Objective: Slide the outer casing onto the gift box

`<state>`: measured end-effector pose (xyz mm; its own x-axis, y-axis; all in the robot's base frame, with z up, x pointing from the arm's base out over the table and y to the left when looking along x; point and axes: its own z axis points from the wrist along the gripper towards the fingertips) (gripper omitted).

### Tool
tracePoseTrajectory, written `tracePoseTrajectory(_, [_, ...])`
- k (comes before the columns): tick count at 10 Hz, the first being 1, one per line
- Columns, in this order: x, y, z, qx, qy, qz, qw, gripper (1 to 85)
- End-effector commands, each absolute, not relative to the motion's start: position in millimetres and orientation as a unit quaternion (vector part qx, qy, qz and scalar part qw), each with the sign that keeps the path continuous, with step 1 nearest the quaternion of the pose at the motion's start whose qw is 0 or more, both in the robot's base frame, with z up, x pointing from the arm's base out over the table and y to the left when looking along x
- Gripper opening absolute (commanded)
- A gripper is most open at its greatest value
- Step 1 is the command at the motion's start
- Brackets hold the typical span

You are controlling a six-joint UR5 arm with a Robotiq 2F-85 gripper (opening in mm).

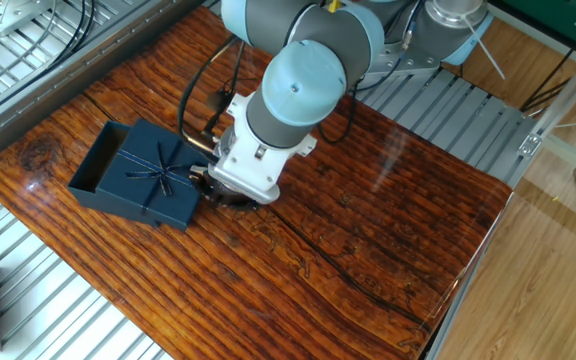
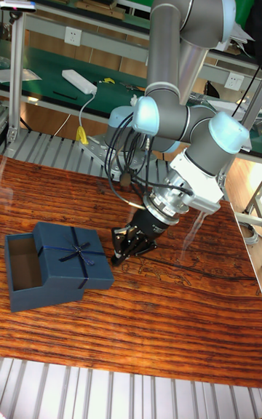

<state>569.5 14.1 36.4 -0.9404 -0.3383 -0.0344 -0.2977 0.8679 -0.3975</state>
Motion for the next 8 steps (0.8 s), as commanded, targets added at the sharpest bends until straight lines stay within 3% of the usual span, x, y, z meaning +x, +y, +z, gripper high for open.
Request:
tracePoseTrajectory(1, [582, 14, 35, -0.162, 0.964, -0.2, 0.072, 1.0])
tracePoseTrajectory(8, [591, 6, 20, -0.166, 0.964, -0.187, 0.086, 1.0])
